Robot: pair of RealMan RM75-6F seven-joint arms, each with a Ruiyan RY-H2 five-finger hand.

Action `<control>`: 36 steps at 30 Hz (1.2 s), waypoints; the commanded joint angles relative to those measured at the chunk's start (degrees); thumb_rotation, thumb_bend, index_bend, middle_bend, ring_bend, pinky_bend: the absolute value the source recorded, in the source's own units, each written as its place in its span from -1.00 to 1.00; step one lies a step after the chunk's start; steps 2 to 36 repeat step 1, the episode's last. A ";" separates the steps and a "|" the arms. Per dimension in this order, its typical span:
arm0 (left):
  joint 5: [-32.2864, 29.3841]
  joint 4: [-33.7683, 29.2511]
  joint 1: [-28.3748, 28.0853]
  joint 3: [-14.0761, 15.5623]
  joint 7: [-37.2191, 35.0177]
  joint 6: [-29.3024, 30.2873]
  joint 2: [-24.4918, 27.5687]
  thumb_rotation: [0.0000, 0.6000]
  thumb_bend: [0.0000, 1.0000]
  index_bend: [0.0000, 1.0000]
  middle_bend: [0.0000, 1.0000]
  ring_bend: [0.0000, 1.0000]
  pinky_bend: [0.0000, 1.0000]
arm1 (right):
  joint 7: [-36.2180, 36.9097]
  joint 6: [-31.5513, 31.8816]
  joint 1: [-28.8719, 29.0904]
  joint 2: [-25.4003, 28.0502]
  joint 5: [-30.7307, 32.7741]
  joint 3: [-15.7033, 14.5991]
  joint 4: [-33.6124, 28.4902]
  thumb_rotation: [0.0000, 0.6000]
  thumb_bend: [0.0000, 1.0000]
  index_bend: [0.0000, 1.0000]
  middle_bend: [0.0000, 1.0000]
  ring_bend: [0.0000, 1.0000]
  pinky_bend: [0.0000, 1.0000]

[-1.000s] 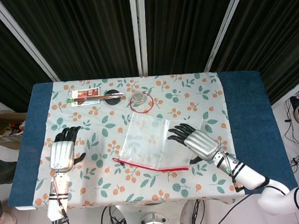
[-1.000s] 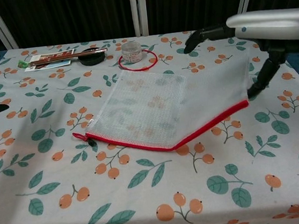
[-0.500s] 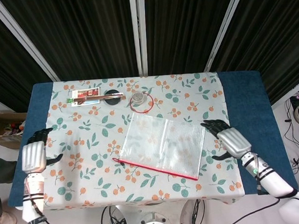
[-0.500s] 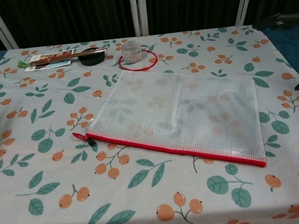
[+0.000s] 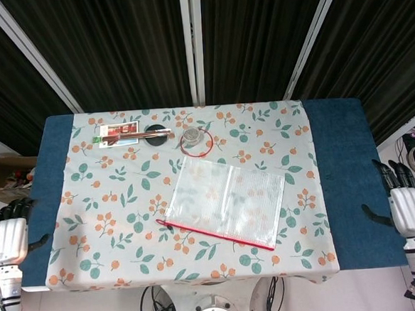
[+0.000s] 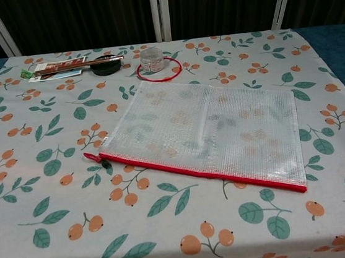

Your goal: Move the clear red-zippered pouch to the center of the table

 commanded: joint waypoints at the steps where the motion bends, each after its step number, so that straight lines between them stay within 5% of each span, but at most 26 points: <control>1: 1.24 -3.02 2.35 1.28 1.60 3.12 0.84 1.00 -0.83 -0.51 -0.56 -0.65 -0.55 | 3.47 1.35 -2.52 -0.09 -1.99 -1.00 1.03 1.00 -0.70 -0.90 -0.75 -1.00 -1.00; 36: 1.24 -3.02 2.35 1.28 1.60 3.12 0.84 1.00 -0.83 -0.51 -0.56 -0.65 -0.55 | 3.47 1.35 -2.52 -0.09 -1.99 -1.00 1.03 1.00 -0.70 -0.90 -0.75 -1.00 -1.00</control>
